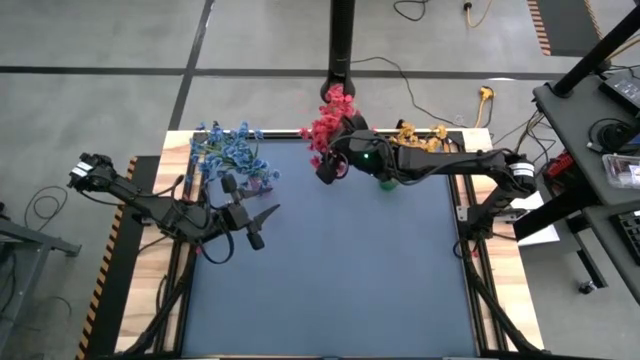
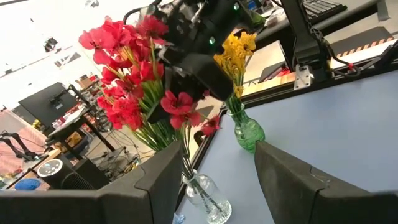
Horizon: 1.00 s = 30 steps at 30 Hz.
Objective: Sort flowers into vase by color
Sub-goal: Put the red flower into the transparent vase
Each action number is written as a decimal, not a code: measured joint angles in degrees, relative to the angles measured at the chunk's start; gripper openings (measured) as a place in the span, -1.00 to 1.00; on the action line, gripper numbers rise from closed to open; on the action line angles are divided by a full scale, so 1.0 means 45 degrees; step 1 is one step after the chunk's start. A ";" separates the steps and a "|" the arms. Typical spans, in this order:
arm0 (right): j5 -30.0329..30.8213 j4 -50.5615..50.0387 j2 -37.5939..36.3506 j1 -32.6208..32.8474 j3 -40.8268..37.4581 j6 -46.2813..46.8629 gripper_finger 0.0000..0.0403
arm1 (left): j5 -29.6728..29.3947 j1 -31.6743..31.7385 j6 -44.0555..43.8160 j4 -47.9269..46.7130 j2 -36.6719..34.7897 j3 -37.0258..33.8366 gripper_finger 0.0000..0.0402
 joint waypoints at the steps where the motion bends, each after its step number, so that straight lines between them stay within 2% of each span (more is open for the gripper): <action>1: 0.0003 0.0011 -0.0011 0.0019 0.0044 0.0055 0.04 | 0.0000 0.0000 -0.0005 -0.0020 0.0000 0.0000 -0.09; 14: 0.0013 -0.0234 -0.0078 0.0015 0.0091 0.0321 -0.09 | 0.0000 -0.0001 -0.0010 -0.0093 0.0005 0.0000 -0.09; 30: 0.0028 -0.0375 -0.0078 0.0015 0.0091 0.0375 -0.01 | 0.0000 0.0000 -0.0015 -0.0108 0.0005 0.0000 -0.09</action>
